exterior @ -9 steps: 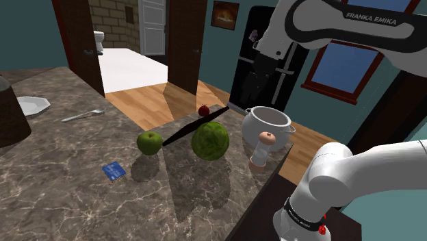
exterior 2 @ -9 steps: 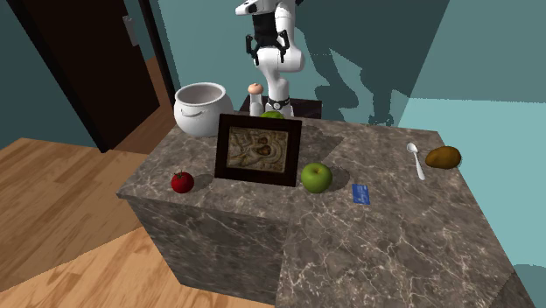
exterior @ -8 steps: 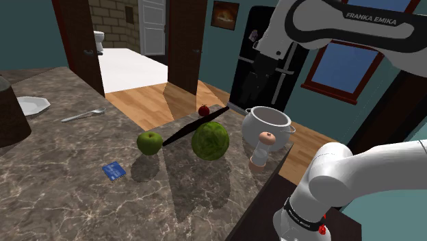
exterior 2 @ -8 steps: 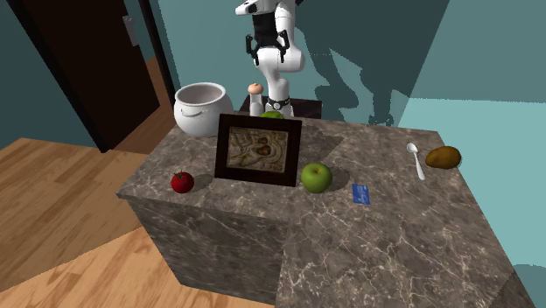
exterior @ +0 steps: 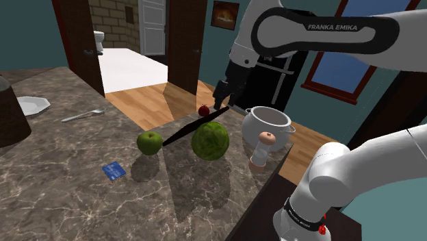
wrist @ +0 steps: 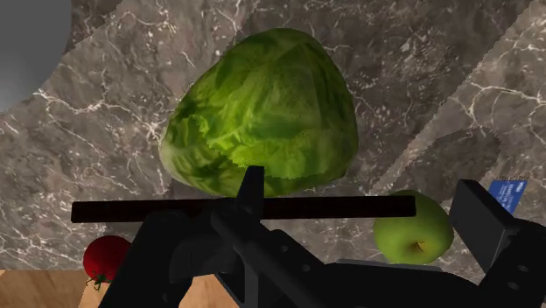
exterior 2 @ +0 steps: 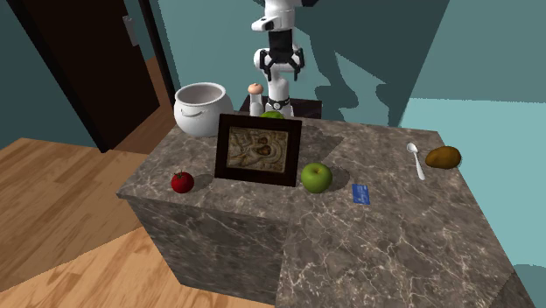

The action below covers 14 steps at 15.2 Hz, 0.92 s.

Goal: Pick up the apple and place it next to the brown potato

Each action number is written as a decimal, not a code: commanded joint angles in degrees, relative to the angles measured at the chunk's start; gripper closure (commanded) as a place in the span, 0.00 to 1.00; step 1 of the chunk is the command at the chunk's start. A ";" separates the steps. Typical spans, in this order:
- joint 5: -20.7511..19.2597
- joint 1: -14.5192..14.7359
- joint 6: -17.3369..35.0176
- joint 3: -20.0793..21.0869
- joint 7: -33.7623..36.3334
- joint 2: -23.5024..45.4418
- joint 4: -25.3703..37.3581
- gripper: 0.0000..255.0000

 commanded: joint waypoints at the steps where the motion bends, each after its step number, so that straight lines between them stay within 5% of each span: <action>1: 0.00 0.05 2.92 2.69 3.37 3.81 1.37 0.00; 8: -3.74 -1.08 10.78 10.57 14.89 18.03 8.26 0.00; 14: -11.65 -1.72 14.22 15.71 26.53 32.10 17.67 0.00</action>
